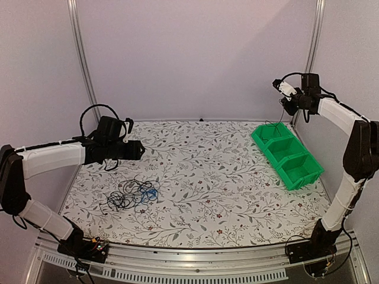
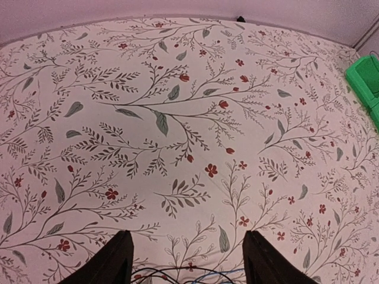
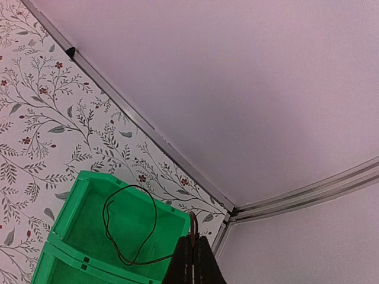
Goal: Untangle the cables
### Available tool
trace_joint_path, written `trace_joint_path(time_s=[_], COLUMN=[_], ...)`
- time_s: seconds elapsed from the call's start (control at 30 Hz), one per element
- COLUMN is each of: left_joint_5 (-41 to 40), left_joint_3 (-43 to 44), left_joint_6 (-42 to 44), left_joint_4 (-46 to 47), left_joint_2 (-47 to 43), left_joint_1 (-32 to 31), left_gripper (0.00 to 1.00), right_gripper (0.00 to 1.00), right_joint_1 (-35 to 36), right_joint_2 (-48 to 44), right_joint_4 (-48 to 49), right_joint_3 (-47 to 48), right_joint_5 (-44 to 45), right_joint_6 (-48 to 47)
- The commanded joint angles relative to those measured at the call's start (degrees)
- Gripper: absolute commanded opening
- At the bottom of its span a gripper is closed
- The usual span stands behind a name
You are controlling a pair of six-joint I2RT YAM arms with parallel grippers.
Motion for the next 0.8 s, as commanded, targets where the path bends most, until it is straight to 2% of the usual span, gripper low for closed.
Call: trace_joint_path(time_s=[0.0,0.2,0.4,0.5,0.67,0.77], left_joint_5=[0.4,1.0,1.6,1.7,4.4,4.6], left_joint_3=[-1.0,-1.6,-2.3,-3.1,-2.6,-1.9], left_joint_6=[-0.6,-1.1,-1.8,-2.1,-4.1,-3.7], left_joint_4=[0.8,1.4,0.9,0.8,-2.0,-4.0], left_joint_2=[0.4,0.7,-0.1,-0.7,-2.1,-3.1], left_joint_1=[-0.3,-0.3,-0.3,-0.4,-0.4,-0.5], left_gripper=[0.64,0.64,0.64,0.64,0.63,0.64], right_gripper=[0.0,0.0,0.0,0.0,0.0,0.0], right_joint_1=[-0.1,-0.1,-0.2,-0.2,-0.2,0.0], right_joint_2=[-2.6,-4.7,-4.5,-0.7,9.5,12.9], right_joint_4=[1.5,-2.1,-3.4,-4.4,-9.7,-9.0], right_joint_3=[-3.7,-5.3,-7.1,-3.9,7.1,8.3], right_joint_5=[-0.9,-1.8,1.5,2.5,7.6,8.7], right_joint_6=[-2.6,-4.9,-7.0,-5.4,2.1,5.1])
